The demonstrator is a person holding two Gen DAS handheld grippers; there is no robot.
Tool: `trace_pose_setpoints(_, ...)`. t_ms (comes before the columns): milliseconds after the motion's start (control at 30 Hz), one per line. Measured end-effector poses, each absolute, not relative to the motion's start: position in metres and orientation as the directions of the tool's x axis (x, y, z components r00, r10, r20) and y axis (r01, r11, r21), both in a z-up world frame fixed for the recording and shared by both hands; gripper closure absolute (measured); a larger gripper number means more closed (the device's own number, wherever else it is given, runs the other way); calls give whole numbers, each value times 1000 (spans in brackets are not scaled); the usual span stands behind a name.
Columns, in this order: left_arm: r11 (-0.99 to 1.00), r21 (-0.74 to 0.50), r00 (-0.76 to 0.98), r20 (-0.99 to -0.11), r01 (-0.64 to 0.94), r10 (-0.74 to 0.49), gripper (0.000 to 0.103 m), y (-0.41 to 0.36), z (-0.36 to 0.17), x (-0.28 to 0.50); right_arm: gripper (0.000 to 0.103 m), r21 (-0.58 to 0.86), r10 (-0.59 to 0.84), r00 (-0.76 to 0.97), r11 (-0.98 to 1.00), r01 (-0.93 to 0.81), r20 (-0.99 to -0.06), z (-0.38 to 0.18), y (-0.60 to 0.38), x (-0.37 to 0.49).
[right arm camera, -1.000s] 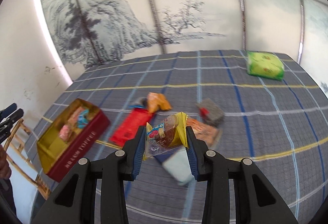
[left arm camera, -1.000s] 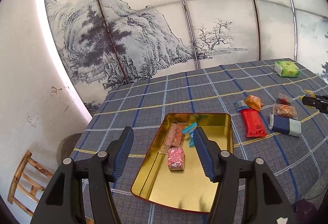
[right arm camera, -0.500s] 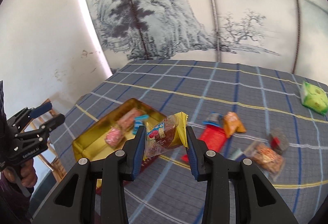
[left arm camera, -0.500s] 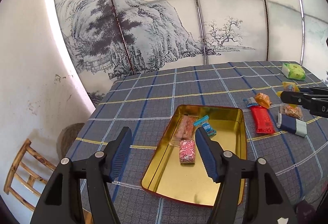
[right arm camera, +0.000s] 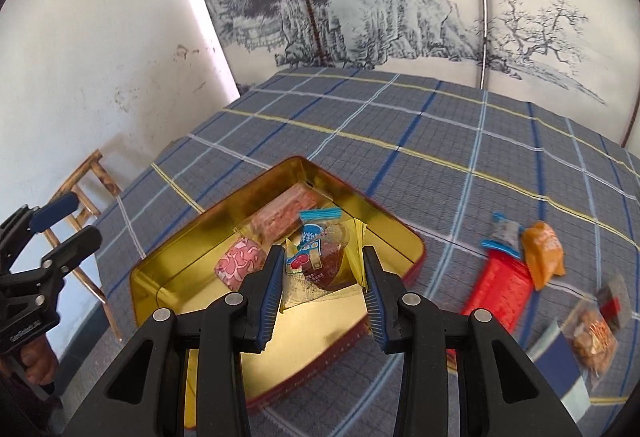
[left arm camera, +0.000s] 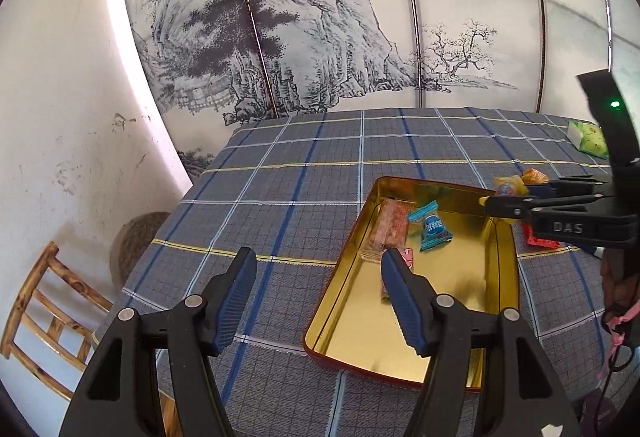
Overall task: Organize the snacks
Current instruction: 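Carry the yellow-wrapped cake over the tin and release it with the right gripper, then move the left gripper to the red snack bar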
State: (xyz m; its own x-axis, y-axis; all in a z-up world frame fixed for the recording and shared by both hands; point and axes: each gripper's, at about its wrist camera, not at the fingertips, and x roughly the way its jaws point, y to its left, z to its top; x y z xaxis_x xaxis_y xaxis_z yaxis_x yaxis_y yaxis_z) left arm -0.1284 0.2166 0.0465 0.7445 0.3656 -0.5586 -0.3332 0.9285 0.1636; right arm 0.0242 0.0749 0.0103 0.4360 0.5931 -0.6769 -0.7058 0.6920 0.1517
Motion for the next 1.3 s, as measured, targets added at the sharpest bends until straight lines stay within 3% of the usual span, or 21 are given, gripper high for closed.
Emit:
trace_pose_setpoints(467, 928, 145, 713, -602, -343, 358, 38, 231, 30, -121, 63, 88, 520, 424, 702, -707, -741, -22, 114, 62)
trace_pose_setpoints(633, 927, 149, 708, -608, -343, 360, 38, 228, 28, -119, 59, 93, 524, 433, 709, -699, -733, -23, 115, 67)
trace_pose_setpoints(933, 931, 160, 714, -603, -329, 356, 37, 216, 33, -120, 46, 231, 637, 497, 722, -652, -589, 4, 33, 51)
trace_pose_setpoints(1100, 941, 160, 734, -592, -297, 333, 36, 203, 40, -122, 44, 150, 535, 611, 810, -566, -584, -2, -54, 27)
trace_pose_setpoints(1300, 970, 148, 754, -611, -192, 242, 36, 168, 47, -116, 43, 45, 283, 724, 943, -330, -629, -25, -168, 22)
